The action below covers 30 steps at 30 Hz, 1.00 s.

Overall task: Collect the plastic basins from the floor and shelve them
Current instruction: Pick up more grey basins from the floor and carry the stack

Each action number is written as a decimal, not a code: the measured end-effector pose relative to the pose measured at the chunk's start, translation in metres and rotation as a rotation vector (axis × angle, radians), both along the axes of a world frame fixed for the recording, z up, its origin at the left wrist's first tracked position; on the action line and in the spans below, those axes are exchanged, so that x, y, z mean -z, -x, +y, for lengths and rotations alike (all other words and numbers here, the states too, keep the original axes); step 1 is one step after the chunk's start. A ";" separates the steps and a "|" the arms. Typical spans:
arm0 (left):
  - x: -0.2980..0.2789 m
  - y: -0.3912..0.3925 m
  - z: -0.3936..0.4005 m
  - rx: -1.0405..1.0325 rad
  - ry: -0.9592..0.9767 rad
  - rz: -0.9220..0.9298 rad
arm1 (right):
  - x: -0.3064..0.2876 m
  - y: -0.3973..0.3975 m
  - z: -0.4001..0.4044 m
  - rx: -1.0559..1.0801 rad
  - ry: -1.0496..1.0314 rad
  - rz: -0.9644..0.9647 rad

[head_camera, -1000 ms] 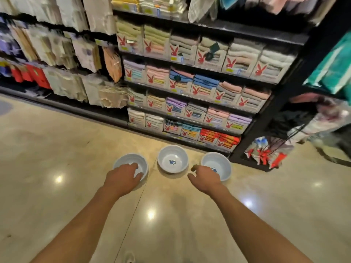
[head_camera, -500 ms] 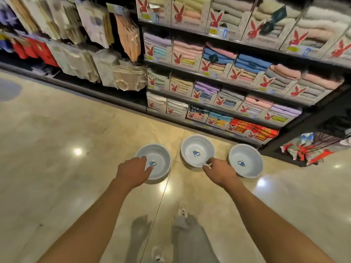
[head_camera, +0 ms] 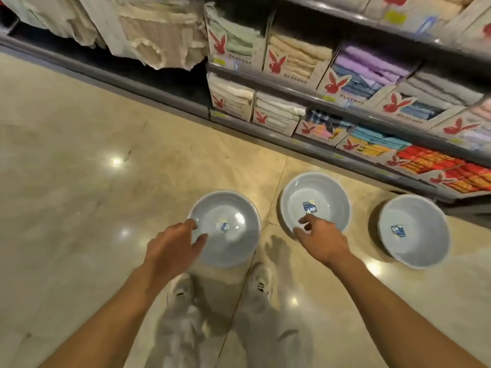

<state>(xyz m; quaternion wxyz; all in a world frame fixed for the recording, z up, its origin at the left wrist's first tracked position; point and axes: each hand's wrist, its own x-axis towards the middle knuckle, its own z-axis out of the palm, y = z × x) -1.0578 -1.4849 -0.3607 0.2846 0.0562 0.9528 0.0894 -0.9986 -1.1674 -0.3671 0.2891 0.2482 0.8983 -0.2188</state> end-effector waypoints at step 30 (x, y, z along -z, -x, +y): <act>0.384 0.086 -0.096 -0.199 -0.071 -0.343 | 0.389 -0.003 -0.071 0.217 -0.070 -0.169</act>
